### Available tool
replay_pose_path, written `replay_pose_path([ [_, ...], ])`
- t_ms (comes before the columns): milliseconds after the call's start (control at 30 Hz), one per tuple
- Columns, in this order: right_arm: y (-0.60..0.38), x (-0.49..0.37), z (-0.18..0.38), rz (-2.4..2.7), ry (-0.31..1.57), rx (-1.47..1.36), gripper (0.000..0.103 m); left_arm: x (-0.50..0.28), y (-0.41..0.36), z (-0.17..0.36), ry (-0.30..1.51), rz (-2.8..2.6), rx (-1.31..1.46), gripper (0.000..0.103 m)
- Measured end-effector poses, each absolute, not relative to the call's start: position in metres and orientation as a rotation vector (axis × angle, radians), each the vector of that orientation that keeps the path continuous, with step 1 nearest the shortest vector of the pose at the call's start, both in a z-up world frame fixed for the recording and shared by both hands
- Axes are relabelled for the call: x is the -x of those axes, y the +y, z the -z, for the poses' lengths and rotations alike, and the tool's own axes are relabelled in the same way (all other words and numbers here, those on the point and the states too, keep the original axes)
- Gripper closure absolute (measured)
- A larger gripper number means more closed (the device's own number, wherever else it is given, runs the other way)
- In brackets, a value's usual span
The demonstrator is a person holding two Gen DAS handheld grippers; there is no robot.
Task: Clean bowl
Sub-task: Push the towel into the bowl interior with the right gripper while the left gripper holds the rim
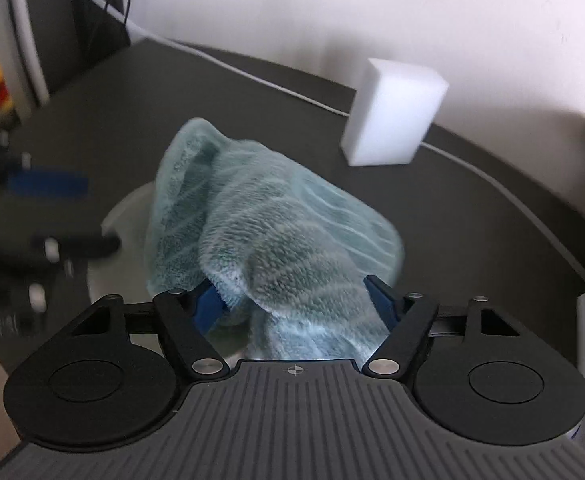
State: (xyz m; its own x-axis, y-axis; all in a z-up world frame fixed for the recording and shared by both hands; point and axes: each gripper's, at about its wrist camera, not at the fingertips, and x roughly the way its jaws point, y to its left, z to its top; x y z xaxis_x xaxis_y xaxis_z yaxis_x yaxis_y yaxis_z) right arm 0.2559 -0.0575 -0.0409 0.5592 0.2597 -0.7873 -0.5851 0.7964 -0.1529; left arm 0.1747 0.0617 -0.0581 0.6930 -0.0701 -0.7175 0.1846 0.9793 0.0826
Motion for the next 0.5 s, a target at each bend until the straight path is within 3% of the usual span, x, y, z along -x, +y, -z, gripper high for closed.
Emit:
replay_pose_path([
  [167,-0.044,-0.261,0.024,-0.596,0.736,0.444,0.025,-0.192,0.063,0.067,0.835,0.129,-0.181,0.058],
  [200,-0.036,-0.268,0.031,-0.6,0.748,0.471,0.028,-0.194,0.065,0.069,0.841,0.128,-0.179,0.059],
  [267,-0.029,-0.28,0.044,-0.631,0.784,0.473,0.059,-0.198,0.067,0.074,0.854,0.126,-0.177,0.058],
  [333,-0.026,-0.283,0.051,-0.639,0.787,0.485,0.067,-0.203,0.069,0.076,0.859,0.14,-0.152,0.06],
  [433,-0.026,-0.28,0.056,-0.641,0.777,0.507,0.071,-0.204,0.067,0.078,0.869,0.148,-0.124,0.08],
  [500,-0.032,-0.275,0.057,-0.641,0.774,0.497,0.071,-0.203,0.063,0.079,0.877,0.134,-0.117,0.082],
])
